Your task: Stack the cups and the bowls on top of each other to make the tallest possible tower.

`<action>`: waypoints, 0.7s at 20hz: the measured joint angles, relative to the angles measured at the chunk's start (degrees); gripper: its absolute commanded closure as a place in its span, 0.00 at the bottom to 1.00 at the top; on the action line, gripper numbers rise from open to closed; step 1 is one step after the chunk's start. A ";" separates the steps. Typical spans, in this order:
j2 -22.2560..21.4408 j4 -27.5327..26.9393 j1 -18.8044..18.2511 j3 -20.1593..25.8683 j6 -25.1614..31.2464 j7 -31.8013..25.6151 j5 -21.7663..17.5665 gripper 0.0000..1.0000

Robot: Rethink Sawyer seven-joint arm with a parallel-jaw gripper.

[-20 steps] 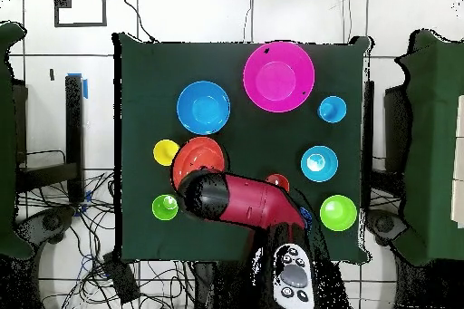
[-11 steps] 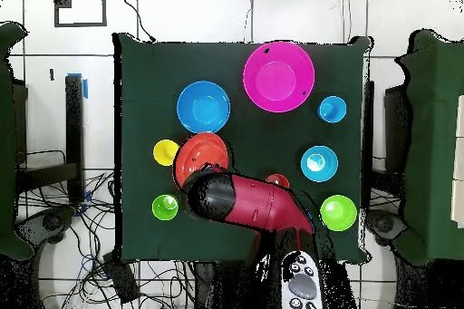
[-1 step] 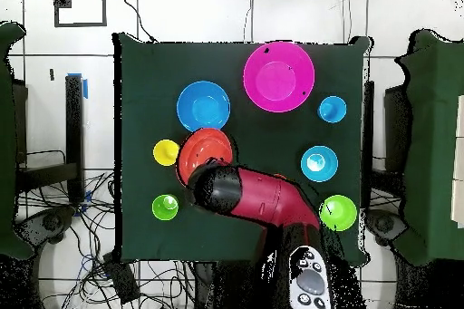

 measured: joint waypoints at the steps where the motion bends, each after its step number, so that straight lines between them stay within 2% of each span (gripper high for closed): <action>1: 0.25 -0.48 -0.09 0.00 0.44 0.00 0.01 1.00; 5: 2.94 -4.93 -0.07 0.08 3.38 0.00 -0.01 1.00; 14: 7.47 -11.39 2.19 -0.71 3.69 0.00 -0.02 1.00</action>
